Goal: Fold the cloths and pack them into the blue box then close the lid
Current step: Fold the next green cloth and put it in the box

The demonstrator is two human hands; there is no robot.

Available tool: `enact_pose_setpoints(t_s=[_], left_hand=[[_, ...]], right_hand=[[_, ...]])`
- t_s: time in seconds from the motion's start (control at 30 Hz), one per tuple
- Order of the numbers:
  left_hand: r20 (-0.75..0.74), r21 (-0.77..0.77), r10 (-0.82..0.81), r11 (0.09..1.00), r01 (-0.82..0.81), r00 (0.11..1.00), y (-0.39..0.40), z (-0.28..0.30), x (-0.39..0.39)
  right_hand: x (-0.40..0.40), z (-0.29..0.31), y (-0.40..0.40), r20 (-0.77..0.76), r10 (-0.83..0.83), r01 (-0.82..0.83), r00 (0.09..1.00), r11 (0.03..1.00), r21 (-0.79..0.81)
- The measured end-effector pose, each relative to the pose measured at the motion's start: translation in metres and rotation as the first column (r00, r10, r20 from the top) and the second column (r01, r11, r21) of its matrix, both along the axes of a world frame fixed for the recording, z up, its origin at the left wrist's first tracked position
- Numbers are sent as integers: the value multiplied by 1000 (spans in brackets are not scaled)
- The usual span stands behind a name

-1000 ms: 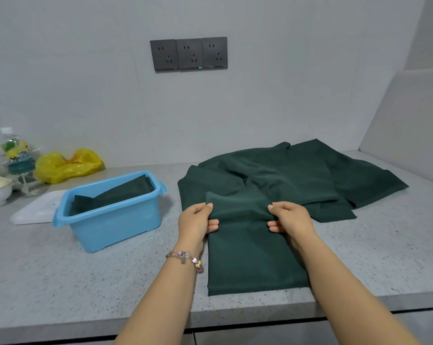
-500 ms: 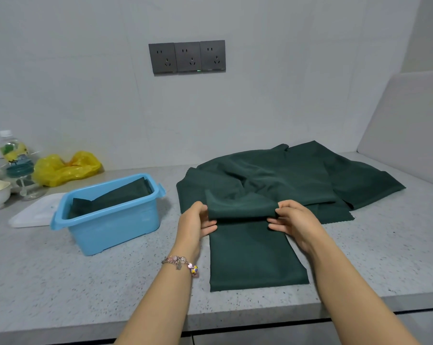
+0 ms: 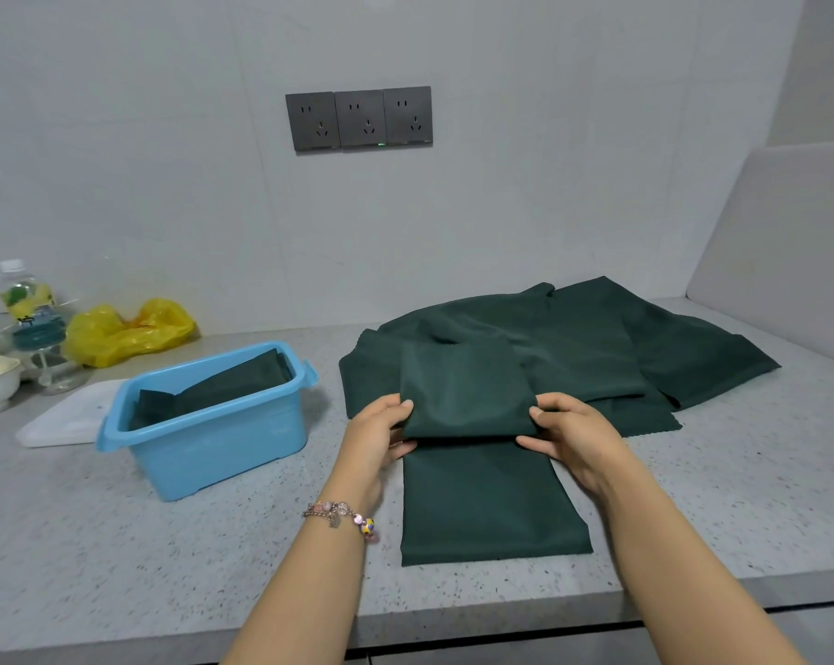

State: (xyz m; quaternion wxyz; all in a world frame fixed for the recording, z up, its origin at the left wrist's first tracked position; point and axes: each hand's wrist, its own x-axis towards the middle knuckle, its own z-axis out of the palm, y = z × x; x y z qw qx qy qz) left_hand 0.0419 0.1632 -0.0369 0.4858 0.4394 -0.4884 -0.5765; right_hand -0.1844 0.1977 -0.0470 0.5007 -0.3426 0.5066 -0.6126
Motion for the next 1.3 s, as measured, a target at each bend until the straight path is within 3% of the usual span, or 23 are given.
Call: enact_pose_setpoints(t_s=[0.13, 0.27, 0.4, 0.53, 0.7, 0.77, 0.93, 1.03, 1.1, 1.17, 1.3], left_hand=[[-76, 21, 33, 999, -32, 997, 1, -1, 0], [-19, 43, 46, 998, -45, 999, 5, -4, -3], [95, -12, 2, 1000, -1, 995, 8, -4, -5], [181, -15, 44, 999, -42, 982, 8, -5, -7], [466, -239, 133, 971, -21, 875, 8, -9, -12], [546, -323, 179, 946, 8, 818, 7, -13, -12], [709, -483, 237, 849, 213, 664, 3, -26, -10], [820, -533, 376, 776, 338, 431, -3, -32, -6], [844, -532, 433, 752, 389, 317, -3, -34, -3], [875, -482, 400, 767, 423, 272, 0, -33, -2], [908, -398, 408, 776, 489, 90, 7, -17, -1]], right_hand=[[0, 5, 2, 94, -39, 34, 995, 998, 51], [0, 3, 1, 176, -115, 111, 978, 993, 35], [3, 3, 3, -105, -98, 108, 990, 990, 90], [6, 2, 9, -286, -107, 116, 952, 993, 14], [9, 3, 14, -499, -14, 28, 866, 999, 20], [10, 2, 15, -606, 7, 11, 795, 1000, 26], [14, -6, 11, -878, 54, -97, 476, 995, 8], [14, -14, 12, -941, 38, -125, 338, 992, -5], [9, -18, 15, -984, 12, -51, 180, 999, 3], [5, -20, 20, -998, 21, -11, 56, 1000, 21], [1, -11, 29, -988, 130, -79, -88, 987, 137]])
